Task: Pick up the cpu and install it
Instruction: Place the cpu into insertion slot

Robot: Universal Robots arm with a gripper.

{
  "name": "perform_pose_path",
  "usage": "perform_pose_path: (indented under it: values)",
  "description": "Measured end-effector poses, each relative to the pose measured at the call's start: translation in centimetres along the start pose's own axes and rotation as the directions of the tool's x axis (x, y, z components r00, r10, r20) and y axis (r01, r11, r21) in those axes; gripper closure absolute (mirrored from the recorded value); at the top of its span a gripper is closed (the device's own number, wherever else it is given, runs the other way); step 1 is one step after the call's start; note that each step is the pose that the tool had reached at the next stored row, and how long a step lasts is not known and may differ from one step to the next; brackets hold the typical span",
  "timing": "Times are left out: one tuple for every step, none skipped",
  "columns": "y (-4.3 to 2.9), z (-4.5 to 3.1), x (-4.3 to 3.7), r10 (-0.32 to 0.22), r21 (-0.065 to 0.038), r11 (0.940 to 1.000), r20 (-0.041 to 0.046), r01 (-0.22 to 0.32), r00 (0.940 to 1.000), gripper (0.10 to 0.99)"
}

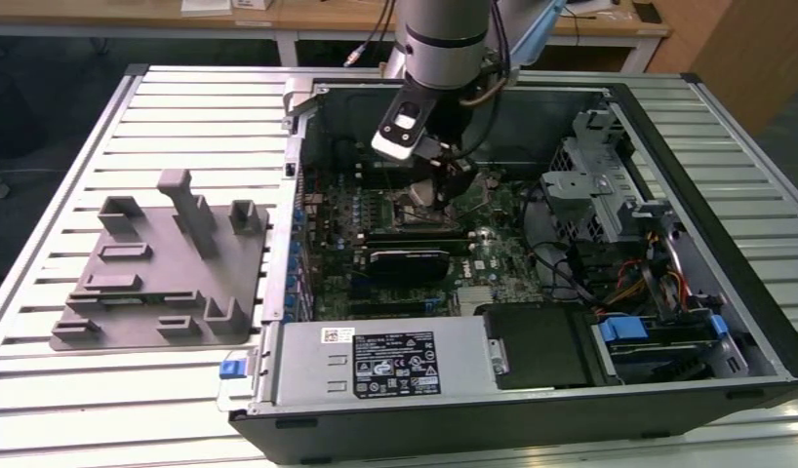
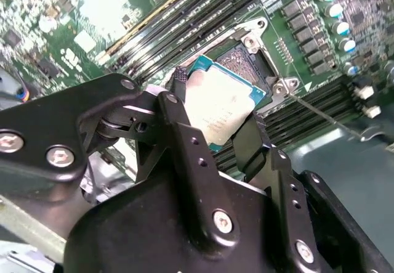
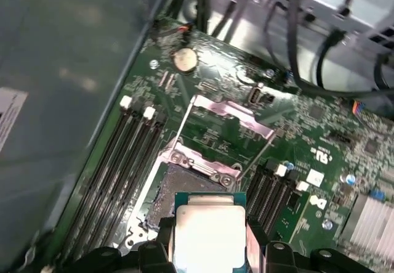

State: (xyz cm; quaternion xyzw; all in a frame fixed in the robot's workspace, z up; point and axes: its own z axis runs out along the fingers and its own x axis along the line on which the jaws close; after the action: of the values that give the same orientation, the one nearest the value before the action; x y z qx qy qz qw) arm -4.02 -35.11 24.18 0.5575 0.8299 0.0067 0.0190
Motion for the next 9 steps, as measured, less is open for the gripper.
perform_pose_path:
  values:
    - [0.00,0.01,0.00,0.018,0.000,0.9998,0.0006,-0.018,0.9998,0.545]
    - [0.00,0.02,0.00,0.036,0.001,0.9994,0.0012,-0.036,0.9994,0.545]
    - [0.00,0.03,0.00,0.054,0.001,0.9985,0.0018,-0.054,0.9985,0.545]
    - [0.00,0.04,0.00,0.072,0.002,0.9974,0.0024,-0.072,0.9974,0.545]
    - [0.00,0.05,0.00,0.090,0.002,0.9959,0.0030,-0.090,0.9959,0.545]
    - [0.00,0.05,0.00,0.108,0.002,0.9941,0.0036,-0.108,0.9941,0.545]
    - [0.00,0.06,0.00,0.127,0.003,0.9919,0.0043,-0.127,0.9919,0.545]
    - [0.00,0.07,0.00,0.145,0.003,0.9895,0.0050,-0.145,0.9895,0.545]
    - [-0.01,0.08,0.00,0.163,0.004,0.9867,0.0056,-0.163,0.9867,0.545]
